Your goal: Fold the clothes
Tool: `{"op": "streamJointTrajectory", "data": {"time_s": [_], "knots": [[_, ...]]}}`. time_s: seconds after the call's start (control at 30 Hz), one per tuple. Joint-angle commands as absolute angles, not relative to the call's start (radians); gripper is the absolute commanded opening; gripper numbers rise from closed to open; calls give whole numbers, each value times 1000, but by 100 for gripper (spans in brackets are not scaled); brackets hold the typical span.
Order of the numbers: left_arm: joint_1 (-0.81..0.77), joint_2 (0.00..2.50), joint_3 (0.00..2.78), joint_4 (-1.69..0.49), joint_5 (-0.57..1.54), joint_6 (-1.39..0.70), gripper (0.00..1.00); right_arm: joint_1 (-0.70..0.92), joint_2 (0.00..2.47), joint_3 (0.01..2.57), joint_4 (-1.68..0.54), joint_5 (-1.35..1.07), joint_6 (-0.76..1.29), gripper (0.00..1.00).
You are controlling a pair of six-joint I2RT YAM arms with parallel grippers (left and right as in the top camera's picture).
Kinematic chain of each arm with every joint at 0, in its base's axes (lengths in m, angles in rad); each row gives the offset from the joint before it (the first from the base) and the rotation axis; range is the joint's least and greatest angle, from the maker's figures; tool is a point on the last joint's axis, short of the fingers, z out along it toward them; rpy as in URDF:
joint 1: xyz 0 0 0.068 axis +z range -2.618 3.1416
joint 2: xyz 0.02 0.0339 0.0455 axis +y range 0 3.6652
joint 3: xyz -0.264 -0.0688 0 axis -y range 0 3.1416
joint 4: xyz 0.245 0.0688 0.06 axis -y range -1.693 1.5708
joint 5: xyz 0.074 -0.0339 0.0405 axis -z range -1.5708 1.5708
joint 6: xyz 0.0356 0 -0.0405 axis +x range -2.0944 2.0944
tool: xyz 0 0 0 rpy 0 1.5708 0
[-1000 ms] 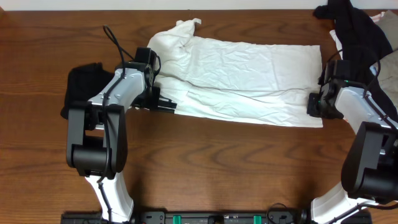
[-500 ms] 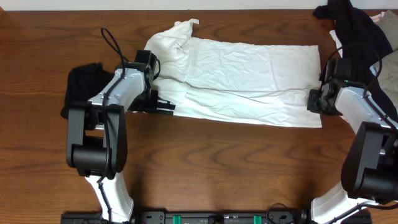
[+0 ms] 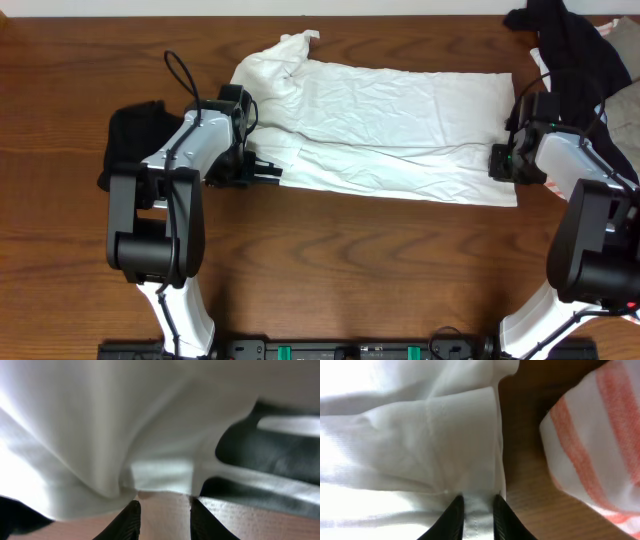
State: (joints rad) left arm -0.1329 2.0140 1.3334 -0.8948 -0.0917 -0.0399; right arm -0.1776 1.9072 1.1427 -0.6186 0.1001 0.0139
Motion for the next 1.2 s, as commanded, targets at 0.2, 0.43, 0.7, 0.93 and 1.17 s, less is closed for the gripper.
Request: {"op": "streamJointTrajectory", "data": {"time_s": [0.2, 0.43, 0.7, 0.93, 1.17], "knots": [[-131, 2020, 1327, -983, -33, -89, 32, -226, 1992, 1098, -825, 313, 80, 18], [-131, 2020, 1327, -1037, -33, -97, 19, -284, 1992, 1098, -831, 314, 83, 18], [-156, 1940, 1327, -979, -33, -117, 19, -295, 1992, 1098, -824, 311, 86, 20], [-234, 1890, 1327, -771, 151, -89, 42, -295, 1992, 1098, -818, 287, 85, 21], [-256, 1898, 1327, -706, 163, -264, 46, -295, 1992, 1098, -815, 284, 85, 20]]}}
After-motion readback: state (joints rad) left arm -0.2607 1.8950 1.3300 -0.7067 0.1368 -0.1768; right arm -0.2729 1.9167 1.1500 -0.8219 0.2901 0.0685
